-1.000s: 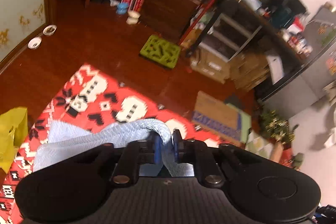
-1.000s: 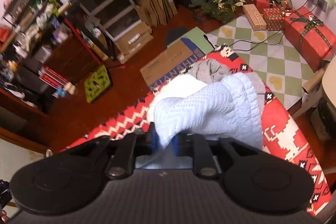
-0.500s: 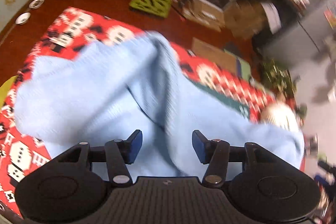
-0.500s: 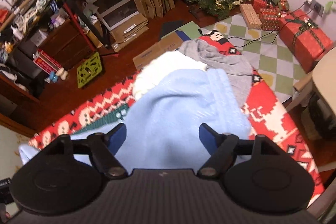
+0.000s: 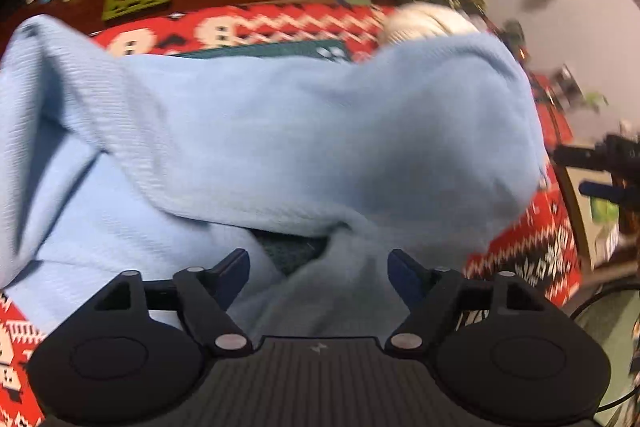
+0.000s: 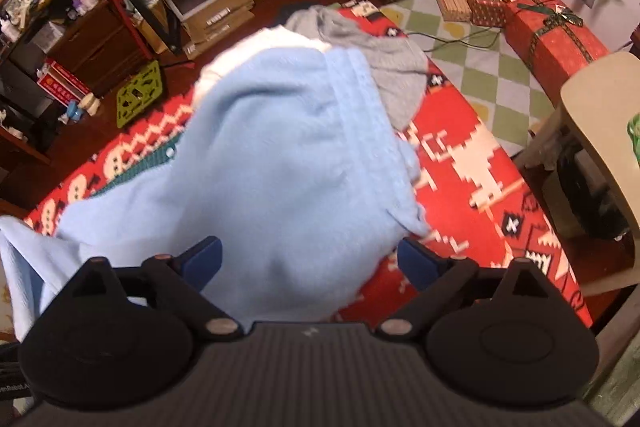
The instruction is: Fold clothes
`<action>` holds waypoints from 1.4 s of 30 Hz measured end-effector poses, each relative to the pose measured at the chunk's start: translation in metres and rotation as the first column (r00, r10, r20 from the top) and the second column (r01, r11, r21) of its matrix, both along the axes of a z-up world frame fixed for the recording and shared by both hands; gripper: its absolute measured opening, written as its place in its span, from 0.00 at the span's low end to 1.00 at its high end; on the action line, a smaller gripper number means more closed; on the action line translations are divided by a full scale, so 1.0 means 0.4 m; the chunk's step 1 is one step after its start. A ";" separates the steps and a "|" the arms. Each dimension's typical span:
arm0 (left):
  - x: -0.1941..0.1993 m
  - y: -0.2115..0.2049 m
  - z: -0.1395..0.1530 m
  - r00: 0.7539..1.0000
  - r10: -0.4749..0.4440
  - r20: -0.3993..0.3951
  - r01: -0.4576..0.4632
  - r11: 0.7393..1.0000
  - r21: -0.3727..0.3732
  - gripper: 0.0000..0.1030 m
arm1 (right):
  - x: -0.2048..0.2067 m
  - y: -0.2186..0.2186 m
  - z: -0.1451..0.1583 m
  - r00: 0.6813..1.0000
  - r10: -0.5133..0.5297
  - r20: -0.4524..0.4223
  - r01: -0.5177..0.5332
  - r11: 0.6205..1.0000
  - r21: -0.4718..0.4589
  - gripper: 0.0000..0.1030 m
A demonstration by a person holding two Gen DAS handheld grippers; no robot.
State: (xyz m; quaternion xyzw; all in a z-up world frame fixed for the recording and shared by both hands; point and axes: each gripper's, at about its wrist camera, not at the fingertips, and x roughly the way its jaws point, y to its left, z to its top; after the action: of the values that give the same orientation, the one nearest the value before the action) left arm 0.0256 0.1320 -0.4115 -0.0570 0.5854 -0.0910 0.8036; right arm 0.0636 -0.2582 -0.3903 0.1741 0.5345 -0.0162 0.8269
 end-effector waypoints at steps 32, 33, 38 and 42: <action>0.120 0.020 0.003 0.996 0.067 0.059 -0.062 0.995 -0.082 0.13 | -0.030 0.036 -0.095 0.994 0.065 -0.090 -0.064 0.998 0.022 0.89; 0.139 0.030 0.006 0.994 0.079 0.070 -0.073 0.994 -0.081 0.13 | -0.029 0.037 -0.092 0.995 0.066 -0.081 -0.065 0.998 0.008 0.85; 0.228 0.064 0.000 0.990 0.092 0.109 -0.085 0.994 -0.064 0.13 | -0.004 0.036 -0.099 0.995 0.071 -0.076 -0.077 0.994 -0.083 0.70; 0.259 0.074 -0.022 0.990 0.091 0.106 -0.084 0.994 -0.064 0.13 | 0.008 0.015 -0.123 0.996 0.050 -0.075 -0.060 0.987 -0.147 0.66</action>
State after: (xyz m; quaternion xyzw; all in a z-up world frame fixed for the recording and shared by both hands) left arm 0.1293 0.1618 -0.4204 -0.1012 0.5346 -0.0759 0.8356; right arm 0.0667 -0.2522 -0.4394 0.0962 0.5654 -0.0395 0.8182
